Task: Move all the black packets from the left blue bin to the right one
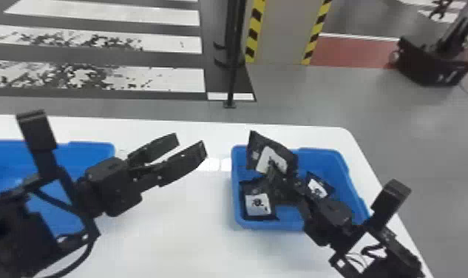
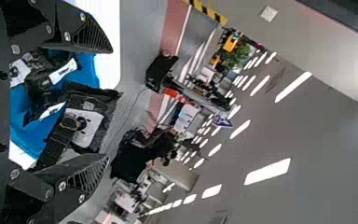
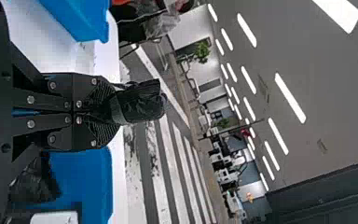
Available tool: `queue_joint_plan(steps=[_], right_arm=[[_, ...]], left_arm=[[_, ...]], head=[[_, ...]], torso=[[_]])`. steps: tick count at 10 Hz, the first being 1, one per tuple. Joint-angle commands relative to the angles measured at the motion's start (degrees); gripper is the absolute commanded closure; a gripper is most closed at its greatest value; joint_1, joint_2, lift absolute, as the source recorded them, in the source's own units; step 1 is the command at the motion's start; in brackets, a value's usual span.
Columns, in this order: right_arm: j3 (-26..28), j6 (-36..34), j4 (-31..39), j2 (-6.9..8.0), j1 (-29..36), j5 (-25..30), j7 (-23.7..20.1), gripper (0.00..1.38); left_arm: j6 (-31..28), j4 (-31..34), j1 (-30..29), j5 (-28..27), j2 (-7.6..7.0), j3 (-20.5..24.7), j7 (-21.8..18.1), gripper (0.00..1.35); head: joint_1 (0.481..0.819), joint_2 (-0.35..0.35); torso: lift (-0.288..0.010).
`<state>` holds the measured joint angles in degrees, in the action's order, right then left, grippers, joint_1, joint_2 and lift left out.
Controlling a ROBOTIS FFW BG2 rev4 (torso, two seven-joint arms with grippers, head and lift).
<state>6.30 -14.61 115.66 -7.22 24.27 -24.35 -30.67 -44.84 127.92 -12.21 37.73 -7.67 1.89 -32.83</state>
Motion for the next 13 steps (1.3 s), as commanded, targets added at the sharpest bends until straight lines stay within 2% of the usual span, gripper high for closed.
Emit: queue_joint_plan(steps=[1, 2, 3, 5, 6, 7, 8, 9, 11, 13], right_arm=[[1.58, -1.98, -4.50, -1.04, -3.46, 2.07, 0.00, 1.27], [2.72, -3.39, -6.89, -1.65, -6.27, 3.67, 0.00, 1.27], [3.86, -4.23, -8.72, -1.83, -7.82, 3.67, 0.09, 1.12], [8.66, -3.53, -9.28, -1.13, -8.38, 7.22, 1.49, 0.40], [10.83, -1.70, -9.14, -0.69, -7.82, 8.47, 2.11, 0.17], [11.86, -0.01, -7.88, -0.34, -6.27, 9.39, 2.55, 0.09], [12.09, 1.68, -5.06, 0.02, -3.18, 9.50, 2.99, 0.11], [12.09, 4.21, -0.85, 0.98, 1.04, 9.39, 3.60, 0.11], [11.75, 9.97, 9.00, 3.88, 10.04, 12.47, 3.87, 0.11], [11.18, 13.49, 17.15, 7.28, 19.32, 11.90, 5.45, 0.11]], left_arm=[[5.33, 2.51, -4.66, 1.34, 0.73, 2.34, 0.05, 0.18], [6.18, 4.33, -7.48, 1.23, 1.35, 4.16, 0.05, 0.18], [9.27, 4.90, -9.30, 1.23, 1.52, 4.39, 0.05, 0.18], [15.46, 6.30, -12.40, -1.63, 1.61, 5.42, 0.22, 0.18], [17.99, 6.87, -13.94, -3.00, 2.05, 6.68, 0.31, 0.18], [19.96, 7.29, -15.91, -3.68, 2.14, 7.93, 0.31, 0.18], [21.93, 7.29, -17.60, -4.83, 2.14, 8.85, 0.31, 0.18], [24.18, 7.29, -20.13, -5.86, 2.23, 9.88, 0.31, 0.18], [29.38, 7.29, -25.48, -10.08, 4.07, 13.30, 0.31, 0.18], [32.61, 7.29, -27.58, -16.25, 6.18, 15.70, 0.84, 0.18]], head=[[0.695, -0.158], [0.695, -0.159], [0.695, -0.160], [0.695, -0.171], [0.695, -0.191], [0.695, -0.211], [0.695, -0.219], [0.695, -0.215], [0.695, -0.190], [0.695, -0.109]], torso=[[-0.150], [-0.150], [-0.150], [-0.150], [-0.150], [-0.150], [-0.150], [-0.150], [-0.150], [-0.150]])
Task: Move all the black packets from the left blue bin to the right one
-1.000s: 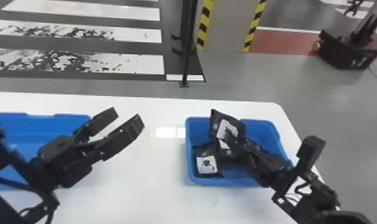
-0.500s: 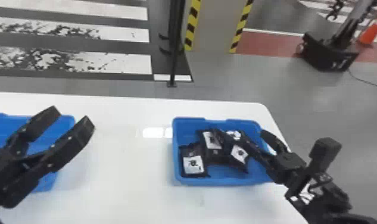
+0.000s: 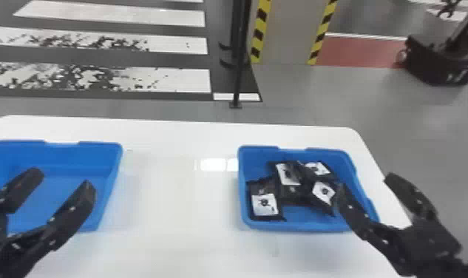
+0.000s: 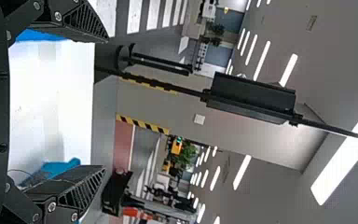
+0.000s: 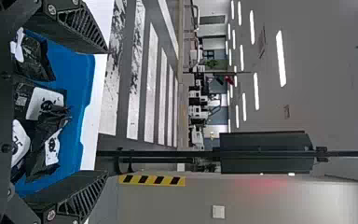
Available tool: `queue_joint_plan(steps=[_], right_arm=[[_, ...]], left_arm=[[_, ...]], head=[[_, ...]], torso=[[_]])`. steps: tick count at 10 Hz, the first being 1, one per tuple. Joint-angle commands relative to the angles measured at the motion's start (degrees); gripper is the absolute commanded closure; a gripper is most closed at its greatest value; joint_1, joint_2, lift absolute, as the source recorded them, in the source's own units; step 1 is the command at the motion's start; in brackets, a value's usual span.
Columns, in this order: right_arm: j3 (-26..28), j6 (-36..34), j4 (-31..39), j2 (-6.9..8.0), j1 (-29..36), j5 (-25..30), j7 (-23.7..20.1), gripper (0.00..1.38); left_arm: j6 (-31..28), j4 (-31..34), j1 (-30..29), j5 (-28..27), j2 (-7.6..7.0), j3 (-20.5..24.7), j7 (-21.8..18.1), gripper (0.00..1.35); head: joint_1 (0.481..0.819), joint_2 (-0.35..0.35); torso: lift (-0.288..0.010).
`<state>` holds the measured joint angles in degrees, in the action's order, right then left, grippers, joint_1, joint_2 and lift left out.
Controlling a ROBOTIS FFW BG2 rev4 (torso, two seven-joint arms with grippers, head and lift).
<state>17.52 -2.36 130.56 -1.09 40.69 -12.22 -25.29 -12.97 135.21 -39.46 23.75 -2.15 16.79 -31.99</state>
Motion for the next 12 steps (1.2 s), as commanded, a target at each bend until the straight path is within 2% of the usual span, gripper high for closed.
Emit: queue_joint_plan(steps=[1, 2, 5, 7, 12], right_arm=[[-0.50, 2.92, 5.22, 1.14, 6.56, -0.12, 1.73, 0.11], [-1.07, 3.34, 6.90, 1.14, 8.24, -0.01, 2.61, 0.11], [-1.07, 3.34, 8.45, 1.14, 9.23, 0.11, 3.40, 0.11], [-1.30, 3.34, 8.17, 1.14, 8.95, -0.35, 3.40, 0.11], [-1.30, 3.20, 7.61, 1.14, 8.95, -1.72, 3.49, 0.11]], left_arm=[[0.74, 0.14, -1.59, -3.75, 1.27, 1.61, 0.08, 0.18], [1.30, 0.00, -3.00, -5.47, 2.30, 2.87, 0.35, 0.18], [-0.24, 0.56, -3.56, -7.75, 2.30, 3.44, 2.02, 0.18], [-1.51, 3.09, -4.13, -8.78, 2.30, 3.55, 3.07, 0.18], [-2.78, 3.94, -4.13, -8.67, 2.30, 3.44, 3.60, 0.18]], head=[[0.695, -0.076], [0.695, -0.065], [0.695, 0.000], [0.695, 0.006], [0.695, 0.002]], torso=[[-0.150], [-0.150], [-0.150], [-0.150], [-0.150]])
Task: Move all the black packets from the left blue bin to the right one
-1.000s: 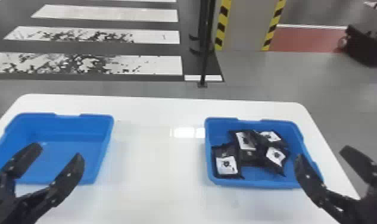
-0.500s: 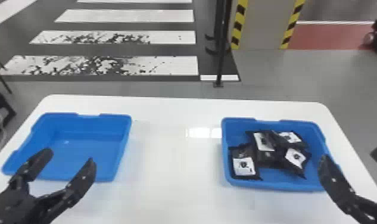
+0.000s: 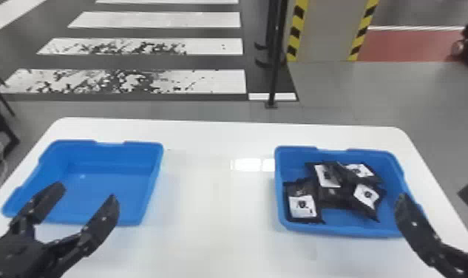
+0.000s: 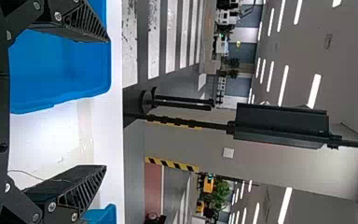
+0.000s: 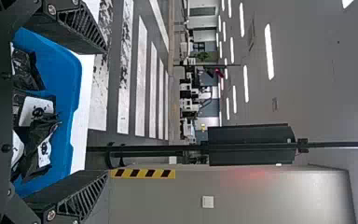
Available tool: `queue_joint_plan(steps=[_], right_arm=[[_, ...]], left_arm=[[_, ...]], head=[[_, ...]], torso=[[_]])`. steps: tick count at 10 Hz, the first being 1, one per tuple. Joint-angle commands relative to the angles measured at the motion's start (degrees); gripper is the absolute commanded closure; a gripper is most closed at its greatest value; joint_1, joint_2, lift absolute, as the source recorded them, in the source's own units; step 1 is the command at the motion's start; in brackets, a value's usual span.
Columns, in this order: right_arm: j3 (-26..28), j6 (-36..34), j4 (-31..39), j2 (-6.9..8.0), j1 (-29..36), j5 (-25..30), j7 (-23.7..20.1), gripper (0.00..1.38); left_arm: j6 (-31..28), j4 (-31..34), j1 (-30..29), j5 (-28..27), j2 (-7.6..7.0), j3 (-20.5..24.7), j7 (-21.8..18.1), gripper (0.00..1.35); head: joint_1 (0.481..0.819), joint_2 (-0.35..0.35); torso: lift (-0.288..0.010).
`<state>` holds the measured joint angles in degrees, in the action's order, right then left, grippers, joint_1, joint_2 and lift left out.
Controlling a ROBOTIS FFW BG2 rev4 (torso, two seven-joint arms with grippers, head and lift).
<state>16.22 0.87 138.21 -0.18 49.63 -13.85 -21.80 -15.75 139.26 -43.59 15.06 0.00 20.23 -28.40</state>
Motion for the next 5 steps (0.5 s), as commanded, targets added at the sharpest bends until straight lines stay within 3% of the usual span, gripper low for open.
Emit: queue_joint_plan(steps=[1, 5], right_arm=[[0.00, -0.03, -0.19, 0.23, 0.00, -0.31, 0.00, 0.11], [-0.11, -0.59, -0.76, 0.23, 0.00, -1.23, 0.00, 0.11]], left_arm=[[-0.28, 0.02, 0.00, 0.03, 0.15, 0.00, 0.01, 0.18], [-0.70, 0.02, -0.14, 0.60, 0.15, 0.11, 0.27, 0.18]], head=[[0.695, 0.002], [0.695, 0.001]], torso=[[-0.150], [-0.150]])
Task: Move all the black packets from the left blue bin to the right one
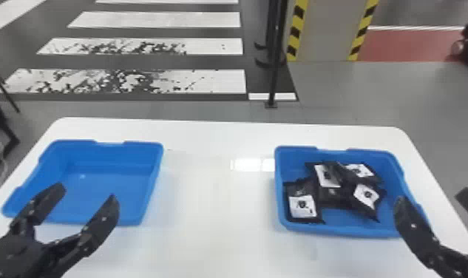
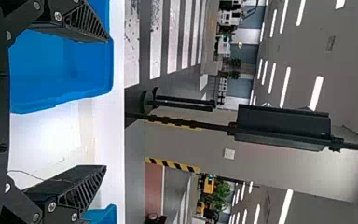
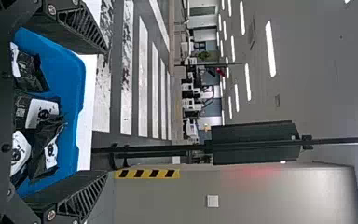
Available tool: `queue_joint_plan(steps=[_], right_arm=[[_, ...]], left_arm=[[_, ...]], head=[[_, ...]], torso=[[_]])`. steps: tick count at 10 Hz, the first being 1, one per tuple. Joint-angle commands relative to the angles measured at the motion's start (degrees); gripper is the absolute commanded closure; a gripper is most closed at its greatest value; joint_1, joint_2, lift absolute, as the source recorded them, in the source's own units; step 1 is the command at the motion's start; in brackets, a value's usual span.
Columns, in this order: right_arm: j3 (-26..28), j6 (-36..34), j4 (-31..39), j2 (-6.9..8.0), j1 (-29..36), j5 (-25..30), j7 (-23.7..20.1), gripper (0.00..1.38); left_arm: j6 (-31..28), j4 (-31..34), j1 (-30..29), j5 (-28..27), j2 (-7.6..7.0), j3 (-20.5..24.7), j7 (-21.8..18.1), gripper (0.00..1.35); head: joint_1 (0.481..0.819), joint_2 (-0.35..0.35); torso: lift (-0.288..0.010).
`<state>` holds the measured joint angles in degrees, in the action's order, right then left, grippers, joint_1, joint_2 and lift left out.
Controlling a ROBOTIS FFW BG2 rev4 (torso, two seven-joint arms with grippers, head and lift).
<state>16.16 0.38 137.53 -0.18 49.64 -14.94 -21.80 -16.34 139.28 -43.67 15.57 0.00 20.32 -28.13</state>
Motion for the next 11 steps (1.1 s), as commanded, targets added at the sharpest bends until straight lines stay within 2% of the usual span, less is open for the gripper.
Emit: queue_joint_plan(steps=[1, 11], right_arm=[[-0.39, -0.23, -0.49, 0.23, -0.14, -0.49, 0.00, 0.11], [-0.85, -0.23, -0.91, 0.23, -0.14, -1.75, -0.08, 0.11]], left_arm=[[-0.25, 0.01, -0.20, 0.20, 0.15, 0.13, 0.00, 0.18], [-0.53, 0.01, -0.20, 0.43, 0.15, 0.24, 0.27, 0.18]], head=[[0.695, 0.002], [0.695, 0.013]], torso=[[-0.150], [-0.150]])
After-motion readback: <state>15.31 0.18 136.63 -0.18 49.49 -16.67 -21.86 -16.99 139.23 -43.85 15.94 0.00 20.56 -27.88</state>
